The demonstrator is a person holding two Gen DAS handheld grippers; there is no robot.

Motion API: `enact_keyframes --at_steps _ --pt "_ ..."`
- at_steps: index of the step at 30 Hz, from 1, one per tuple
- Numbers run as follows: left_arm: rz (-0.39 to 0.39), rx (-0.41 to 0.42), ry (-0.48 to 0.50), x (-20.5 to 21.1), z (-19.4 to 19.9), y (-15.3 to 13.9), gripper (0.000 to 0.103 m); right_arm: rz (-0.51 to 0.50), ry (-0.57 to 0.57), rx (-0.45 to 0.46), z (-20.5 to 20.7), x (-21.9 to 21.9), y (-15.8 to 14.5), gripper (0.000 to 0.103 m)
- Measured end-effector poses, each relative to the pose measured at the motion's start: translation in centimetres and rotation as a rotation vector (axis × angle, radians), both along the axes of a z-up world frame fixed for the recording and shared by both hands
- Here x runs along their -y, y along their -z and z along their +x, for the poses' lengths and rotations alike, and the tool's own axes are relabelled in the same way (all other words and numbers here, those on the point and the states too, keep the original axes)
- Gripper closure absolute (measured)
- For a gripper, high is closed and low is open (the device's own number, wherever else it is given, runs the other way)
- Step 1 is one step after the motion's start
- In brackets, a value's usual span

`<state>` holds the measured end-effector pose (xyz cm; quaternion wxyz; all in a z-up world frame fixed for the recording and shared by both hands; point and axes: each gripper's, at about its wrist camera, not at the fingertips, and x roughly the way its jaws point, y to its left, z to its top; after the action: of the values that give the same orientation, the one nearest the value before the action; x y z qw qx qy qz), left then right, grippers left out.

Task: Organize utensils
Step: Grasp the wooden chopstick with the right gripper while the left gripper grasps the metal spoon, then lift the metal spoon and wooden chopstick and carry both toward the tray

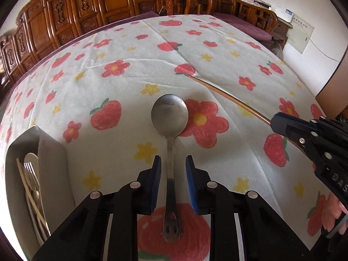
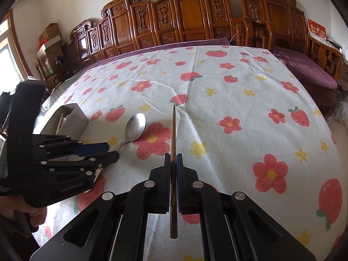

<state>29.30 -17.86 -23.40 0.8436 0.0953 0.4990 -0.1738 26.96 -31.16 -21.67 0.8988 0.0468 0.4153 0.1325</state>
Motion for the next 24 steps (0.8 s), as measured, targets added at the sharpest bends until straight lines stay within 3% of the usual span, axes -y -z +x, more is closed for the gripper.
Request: enact_keyframes --at_steps 5,13,24 --pt "-0.006 -0.001 -0.014 -0.1 0.4 0.4 0.097 0.012 -0.004 0.0 0.1 -0.1 -0.1 0.097" --pt "-0.012 -0.002 -0.017 -0.9 -1.1 -0.5 0.098 0.016 -0.013 -0.004 -0.1 -0.5 0.0 0.097" --pt "-0.061 0.058 -0.046 -4.5 -4.8 -5.6 0.098 0.004 -0.05 -0.003 -2.3 -2.2 -0.2 0.097"
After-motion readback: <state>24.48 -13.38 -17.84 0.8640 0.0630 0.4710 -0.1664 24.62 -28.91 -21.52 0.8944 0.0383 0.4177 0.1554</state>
